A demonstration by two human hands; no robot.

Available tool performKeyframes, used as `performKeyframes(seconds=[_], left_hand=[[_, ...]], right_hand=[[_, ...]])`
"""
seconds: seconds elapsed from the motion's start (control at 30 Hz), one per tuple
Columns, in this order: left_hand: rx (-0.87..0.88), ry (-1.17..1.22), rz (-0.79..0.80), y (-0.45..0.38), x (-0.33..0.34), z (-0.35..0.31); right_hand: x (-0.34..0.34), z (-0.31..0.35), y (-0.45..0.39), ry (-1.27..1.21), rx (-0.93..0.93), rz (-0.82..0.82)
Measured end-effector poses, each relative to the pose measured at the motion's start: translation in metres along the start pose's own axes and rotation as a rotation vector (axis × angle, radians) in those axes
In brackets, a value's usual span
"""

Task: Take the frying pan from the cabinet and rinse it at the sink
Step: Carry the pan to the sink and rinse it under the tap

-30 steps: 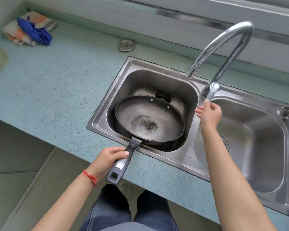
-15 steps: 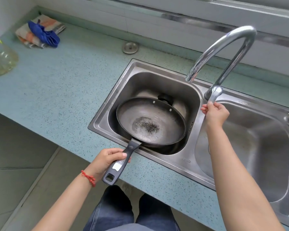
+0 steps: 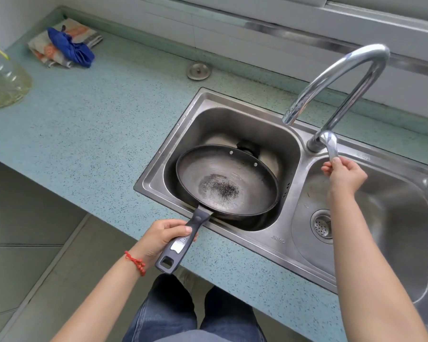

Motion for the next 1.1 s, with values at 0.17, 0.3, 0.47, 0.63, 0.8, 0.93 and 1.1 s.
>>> performKeyframes(seconds=[0.17,0.3,0.47,0.63,0.8,0.93,1.1], left_hand=[[-0.012,0.012,0.013,0.0,-0.001,0.0],[-0.012,0.023,0.018,-0.001,-0.001,0.0],[-0.01,0.033,0.018,-0.001,0.0,0.0],[0.011,0.061,0.012,-0.004,0.0,0.003],[0.05,-0.012,0.057,-0.005,-0.001,0.002],[0.059,-0.039,0.136,-0.008,-0.003,-0.001],[0.065,-0.129,0.249,-0.018,-0.012,-0.002]], right_hand=[[0.003,0.004,0.001,0.007,0.009,-0.02],[0.005,0.007,0.001,0.007,0.013,-0.031],[0.006,0.009,-0.002,0.03,0.013,-0.036],[0.005,0.008,0.004,-0.038,0.029,-0.007],[0.002,0.0,0.042,-0.069,0.098,-0.006],[0.011,-0.011,0.112,0.037,0.113,0.072],[0.032,-0.022,0.222,0.279,0.122,0.224]])
Point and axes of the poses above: each hand's wrist, its own y-axis away from the middle knuckle, its own x-axis out of the palm, z = x × y, the point moved 1 cm from there along -y, towards the middle knuckle, and after that the axes turned 4 degrees about -y, right-handed, at the moved point
